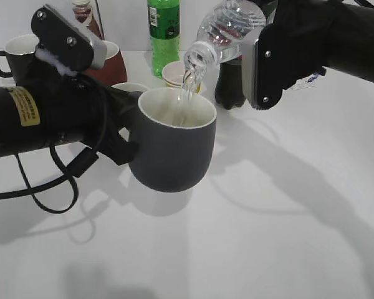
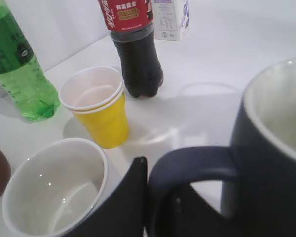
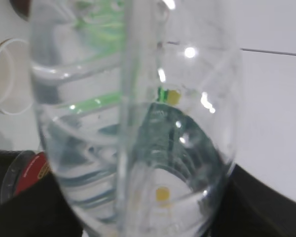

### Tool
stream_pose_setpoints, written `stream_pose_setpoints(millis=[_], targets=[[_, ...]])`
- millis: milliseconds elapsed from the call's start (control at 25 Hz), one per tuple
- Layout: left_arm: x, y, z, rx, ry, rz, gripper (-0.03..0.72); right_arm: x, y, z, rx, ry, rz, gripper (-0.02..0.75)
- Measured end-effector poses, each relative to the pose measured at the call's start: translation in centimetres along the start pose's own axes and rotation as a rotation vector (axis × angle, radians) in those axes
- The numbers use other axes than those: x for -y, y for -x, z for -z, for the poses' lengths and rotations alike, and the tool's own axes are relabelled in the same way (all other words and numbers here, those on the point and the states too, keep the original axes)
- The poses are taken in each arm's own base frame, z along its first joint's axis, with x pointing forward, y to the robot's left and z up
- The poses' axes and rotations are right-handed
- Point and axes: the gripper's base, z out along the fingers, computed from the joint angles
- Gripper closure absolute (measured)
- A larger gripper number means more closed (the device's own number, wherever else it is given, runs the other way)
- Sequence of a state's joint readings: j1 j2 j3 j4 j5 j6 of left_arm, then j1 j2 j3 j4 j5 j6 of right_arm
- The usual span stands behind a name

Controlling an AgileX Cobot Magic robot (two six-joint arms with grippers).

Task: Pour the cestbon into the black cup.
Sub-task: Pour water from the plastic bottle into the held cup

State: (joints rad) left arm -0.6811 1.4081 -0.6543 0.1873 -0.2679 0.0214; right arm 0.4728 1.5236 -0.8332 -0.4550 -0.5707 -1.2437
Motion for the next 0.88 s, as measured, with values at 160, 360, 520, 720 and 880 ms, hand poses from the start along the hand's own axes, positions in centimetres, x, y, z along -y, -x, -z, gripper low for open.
stream_pose_setpoints(millis=[160, 360, 520, 720, 880], targets=[[0.0, 0.0, 0.0, 0.001, 0.0, 0.0, 0.647, 0.1, 0.0, 0.0, 0.003, -0.008, -0.106, 0.28], [-0.1, 0.4, 0.0, 0.043, 0.004, 0.0, 0.647, -0.2, 0.3, 0.0, 0.025, 0.021, -0.426, 0.28], [-0.6, 0.8, 0.1, 0.098, 0.02, 0.005, 0.647, -0.6, 0.9, 0.1, 0.07, 0.091, -0.902, 0.28], [-3.0, 1.3, 0.4, 0.19, 0.1, 0.027, 0.647, -0.5, 0.8, 0.2, 0.055, 0.105, -1.369, 0.28], [-7.6, 1.1, 1.9, 0.258, 0.273, 0.083, 0.647, -0.8, -1.1, 0.4, -0.065, 0.047, -1.553, 0.28]])
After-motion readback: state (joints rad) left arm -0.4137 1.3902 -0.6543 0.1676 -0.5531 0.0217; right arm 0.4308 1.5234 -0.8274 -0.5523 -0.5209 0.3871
